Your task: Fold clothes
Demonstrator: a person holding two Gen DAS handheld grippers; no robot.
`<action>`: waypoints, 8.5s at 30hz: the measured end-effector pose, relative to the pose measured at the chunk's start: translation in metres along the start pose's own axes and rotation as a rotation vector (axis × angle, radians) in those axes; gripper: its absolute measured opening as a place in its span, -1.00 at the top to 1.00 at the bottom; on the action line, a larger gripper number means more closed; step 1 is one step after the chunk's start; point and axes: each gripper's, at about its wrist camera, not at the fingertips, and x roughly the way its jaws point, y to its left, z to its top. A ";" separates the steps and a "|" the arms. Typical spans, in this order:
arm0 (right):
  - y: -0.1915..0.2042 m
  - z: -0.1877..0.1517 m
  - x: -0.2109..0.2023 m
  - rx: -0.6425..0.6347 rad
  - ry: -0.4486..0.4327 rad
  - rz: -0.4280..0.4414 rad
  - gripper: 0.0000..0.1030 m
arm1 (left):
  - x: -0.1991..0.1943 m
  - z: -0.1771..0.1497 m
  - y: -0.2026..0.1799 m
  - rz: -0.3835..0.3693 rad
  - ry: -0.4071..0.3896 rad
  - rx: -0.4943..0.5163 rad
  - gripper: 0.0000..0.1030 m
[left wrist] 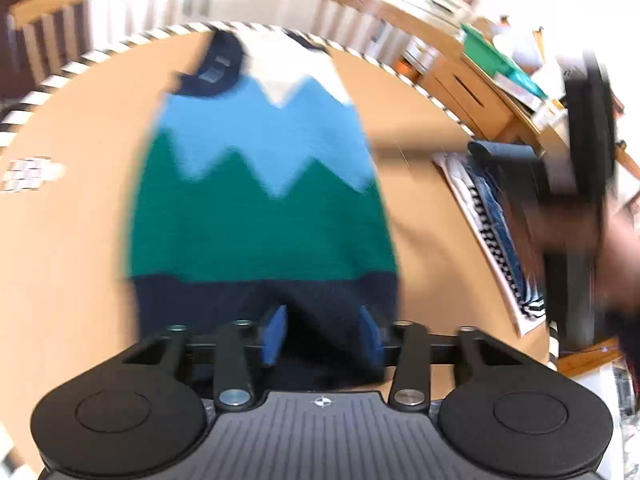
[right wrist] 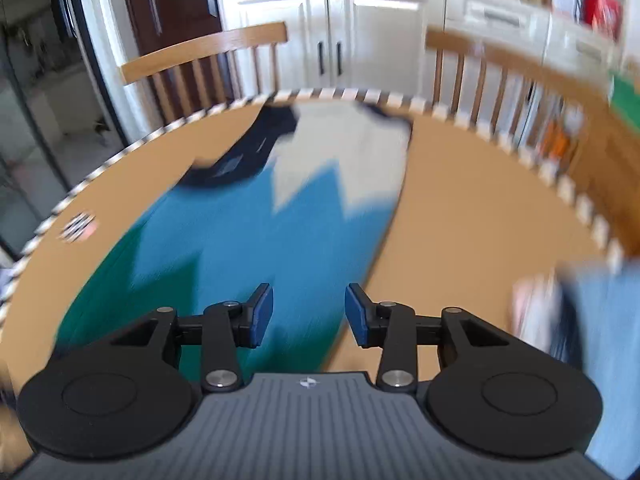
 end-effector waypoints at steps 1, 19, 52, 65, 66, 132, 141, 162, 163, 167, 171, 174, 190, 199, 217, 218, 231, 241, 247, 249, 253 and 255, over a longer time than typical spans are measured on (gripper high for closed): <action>0.007 -0.014 -0.004 -0.001 -0.004 0.008 0.19 | -0.011 -0.004 0.005 0.018 -0.010 -0.003 0.07; 0.049 -0.073 -0.019 -0.117 0.089 -0.007 0.58 | 0.021 -0.037 0.038 0.201 -0.016 0.096 0.42; -0.060 -0.097 0.032 0.830 0.265 0.506 0.27 | 0.086 -0.012 0.139 -0.436 0.201 -0.573 0.18; -0.028 -0.096 -0.026 0.635 0.375 0.452 0.64 | 0.024 -0.027 0.097 -0.326 0.301 -0.436 0.72; -0.024 -0.099 -0.036 0.646 0.405 0.456 0.64 | 0.013 -0.033 0.093 -0.331 0.325 -0.462 0.72; 0.002 0.005 0.084 0.070 -0.089 0.057 0.66 | 0.081 0.090 0.041 0.061 -0.169 0.062 0.49; 0.021 -0.030 -0.005 -0.069 -0.154 0.051 0.43 | 0.014 0.051 0.012 -0.019 -0.226 0.128 0.12; 0.017 -0.006 0.045 0.038 -0.098 -0.005 0.54 | 0.058 0.090 0.011 0.026 -0.153 -0.041 0.20; 0.015 -0.007 0.053 0.046 -0.077 -0.002 0.54 | 0.067 0.090 0.016 0.026 -0.128 -0.084 0.20; 0.015 -0.016 0.060 0.047 -0.084 -0.006 0.53 | 0.066 0.086 0.024 0.020 -0.125 -0.134 0.28; 0.012 -0.014 0.058 0.083 -0.076 0.012 0.49 | 0.060 0.110 0.016 0.001 -0.186 -0.041 0.27; 0.014 -0.018 0.057 0.068 -0.085 0.009 0.49 | 0.073 0.143 0.008 -0.020 -0.217 0.054 0.27; 0.009 -0.024 0.058 0.122 -0.115 0.022 0.50 | 0.121 0.159 0.018 0.095 -0.073 0.021 0.71; 0.018 -0.018 0.060 0.168 -0.099 -0.050 0.46 | 0.120 0.163 0.022 0.055 -0.030 0.100 0.71; 0.179 -0.081 0.009 0.731 -0.336 -0.315 0.26 | 0.033 0.097 0.072 -0.243 0.017 0.625 -0.47; 0.186 -0.082 0.013 0.724 -0.324 -0.331 0.26 | 0.036 0.096 0.072 -0.243 0.023 0.639 -0.47; 0.188 -0.104 0.031 0.917 -0.282 -0.309 0.11 | 0.049 0.101 0.083 -0.319 0.081 0.845 -0.48; 0.166 -0.125 0.023 1.242 -0.436 -0.347 -0.11 | 0.081 0.278 0.098 -0.483 0.048 0.941 -0.65; 0.158 -0.130 0.033 1.411 -0.507 -0.384 -0.11 | 0.192 0.351 0.084 -0.652 0.404 0.861 -0.34; 0.157 -0.128 0.038 1.436 -0.507 -0.401 -0.11 | 0.219 0.354 0.078 -0.649 0.476 0.882 -0.29; 0.154 -0.121 0.044 1.444 -0.480 -0.436 -0.10 | 0.244 0.344 0.071 -0.636 0.526 0.953 -0.27; 0.151 -0.119 0.045 1.451 -0.473 -0.442 -0.09 | 0.246 0.341 0.068 -0.646 0.532 0.962 -0.28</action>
